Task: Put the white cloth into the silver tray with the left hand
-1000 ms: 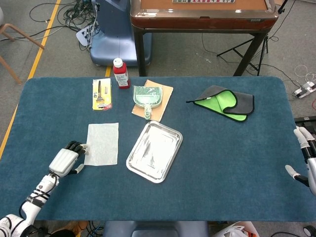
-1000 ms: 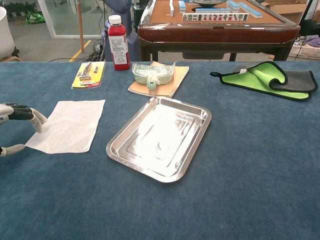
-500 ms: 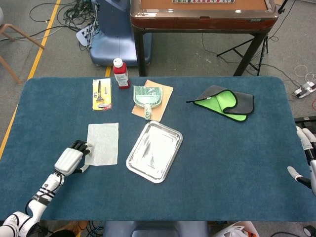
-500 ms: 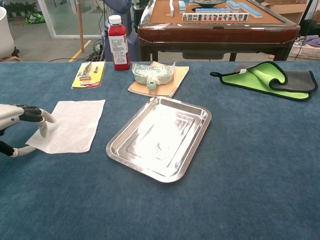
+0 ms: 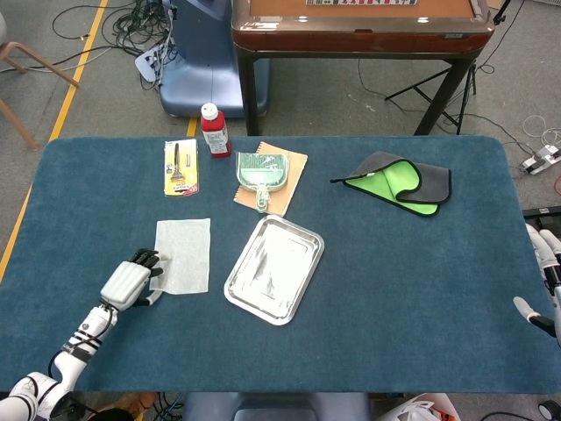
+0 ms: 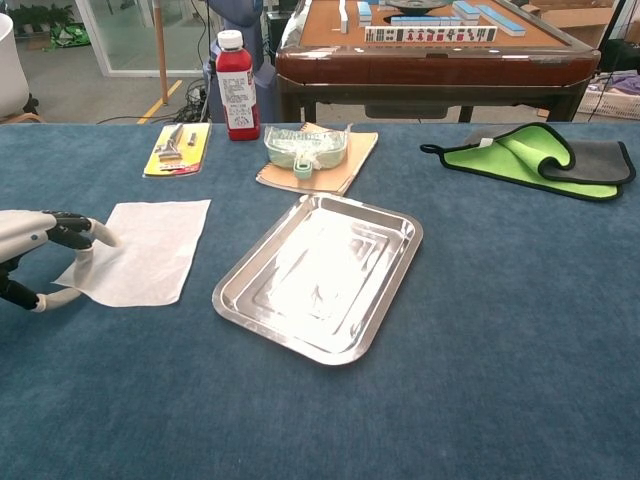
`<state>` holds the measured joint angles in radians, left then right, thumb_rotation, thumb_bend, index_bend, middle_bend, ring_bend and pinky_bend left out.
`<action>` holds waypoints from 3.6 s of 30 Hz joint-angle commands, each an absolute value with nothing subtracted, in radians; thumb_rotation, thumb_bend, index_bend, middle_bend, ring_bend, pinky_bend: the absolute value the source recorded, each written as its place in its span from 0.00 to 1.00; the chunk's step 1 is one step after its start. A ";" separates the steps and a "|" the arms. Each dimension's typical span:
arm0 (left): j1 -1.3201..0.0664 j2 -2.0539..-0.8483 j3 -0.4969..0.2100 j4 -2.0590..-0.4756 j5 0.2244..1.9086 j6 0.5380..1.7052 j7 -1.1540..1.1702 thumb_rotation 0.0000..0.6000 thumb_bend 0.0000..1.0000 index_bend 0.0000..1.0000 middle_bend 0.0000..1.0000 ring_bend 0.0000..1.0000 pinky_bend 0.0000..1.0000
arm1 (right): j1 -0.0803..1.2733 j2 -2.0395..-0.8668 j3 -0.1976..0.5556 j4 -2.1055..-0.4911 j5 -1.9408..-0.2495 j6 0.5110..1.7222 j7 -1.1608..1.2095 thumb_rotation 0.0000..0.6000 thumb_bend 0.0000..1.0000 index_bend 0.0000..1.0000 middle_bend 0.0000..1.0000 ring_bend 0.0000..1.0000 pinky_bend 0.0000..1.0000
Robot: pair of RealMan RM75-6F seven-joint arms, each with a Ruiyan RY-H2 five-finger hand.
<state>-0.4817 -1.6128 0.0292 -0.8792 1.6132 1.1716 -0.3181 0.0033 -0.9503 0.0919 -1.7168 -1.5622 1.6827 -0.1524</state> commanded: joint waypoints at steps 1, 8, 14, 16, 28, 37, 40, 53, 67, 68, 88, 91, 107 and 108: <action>-0.483 -1.610 0.031 -0.878 1.612 1.170 -0.324 1.00 0.40 0.60 0.22 0.14 0.10 | 0.004 -0.951 0.093 -1.717 -1.563 1.681 -0.152 1.00 0.02 0.07 0.10 0.00 0.05; -0.492 -1.592 0.023 -0.887 1.605 1.179 -0.351 1.00 0.44 0.63 0.24 0.15 0.10 | 0.003 -0.953 0.098 -1.716 -1.564 1.681 -0.151 1.00 0.02 0.07 0.10 0.00 0.05; -0.505 -1.557 -0.023 -0.958 1.581 1.218 -0.418 1.00 0.44 0.62 0.32 0.22 0.10 | 0.002 -0.955 0.101 -1.715 -1.566 1.683 -0.150 1.00 0.03 0.07 0.10 0.00 0.05; -0.513 -1.544 -0.042 -0.997 1.569 1.223 -0.433 1.00 0.44 0.62 0.38 0.28 0.10 | 0.001 -0.956 0.102 -1.715 -1.567 1.683 -0.150 1.00 0.03 0.07 0.10 0.00 0.05; -0.550 -1.513 -0.070 -1.258 1.591 1.248 -0.505 1.00 0.44 0.62 0.47 0.39 0.13 | -0.006 -0.958 0.103 -1.720 -1.574 1.693 -0.155 1.00 0.03 0.07 0.10 0.00 0.05; -0.597 -1.574 -0.027 -1.321 1.757 1.328 -0.469 1.00 0.44 0.61 0.47 0.39 0.13 | -0.007 -0.961 0.107 -1.724 -1.574 1.692 -0.161 1.00 0.02 0.07 0.10 0.00 0.05; -0.618 -1.598 -0.006 -1.308 1.812 1.341 -0.459 1.00 0.44 0.61 0.47 0.39 0.13 | -0.008 -0.963 0.107 -1.721 -1.570 1.689 -0.160 1.00 0.03 0.07 0.10 0.00 0.05; -0.668 -1.723 0.030 -1.074 1.841 1.326 -0.454 1.00 0.44 0.59 0.47 0.38 0.13 | -0.024 -0.959 0.107 -1.712 -1.566 1.704 -0.143 1.00 0.02 0.07 0.10 0.00 0.05; -0.685 -1.768 -0.006 -1.028 1.744 1.266 -0.385 1.00 0.44 0.58 0.46 0.37 0.13 | -0.028 -0.960 0.107 -1.713 -1.572 1.707 -0.144 1.00 0.02 0.07 0.10 0.00 0.05; -0.686 -1.771 -0.009 -1.026 1.739 1.262 -0.378 1.00 0.44 0.58 0.46 0.37 0.13 | -0.028 -0.960 0.107 -1.713 -1.572 1.707 -0.144 1.00 0.02 0.07 0.10 0.00 0.05; -0.727 -1.810 -0.045 -0.993 1.656 1.187 -0.289 1.00 0.44 0.55 0.47 0.36 0.13 | -0.035 -0.959 0.111 -1.694 -1.565 1.711 -0.118 1.00 0.02 0.07 0.10 0.00 0.05; -0.734 -1.819 -0.053 -0.982 1.645 1.178 -0.286 1.00 0.44 0.55 0.46 0.36 0.13 | -0.040 -0.956 0.111 -1.692 -1.562 1.715 -0.114 1.00 0.02 0.07 0.10 0.00 0.05; -0.762 -1.859 -0.093 -0.966 1.583 1.139 -0.255 1.00 0.44 0.54 0.46 0.35 0.13 | -0.046 -0.956 0.110 -1.687 -1.562 1.718 -0.110 1.00 0.03 0.07 0.10 0.00 0.05; -0.763 -1.862 -0.096 -0.964 1.578 1.136 -0.253 1.00 0.44 0.54 0.46 0.35 0.13 | -0.047 -0.956 0.110 -1.687 -1.561 1.719 -0.109 1.00 0.03 0.07 0.10 0.00 0.05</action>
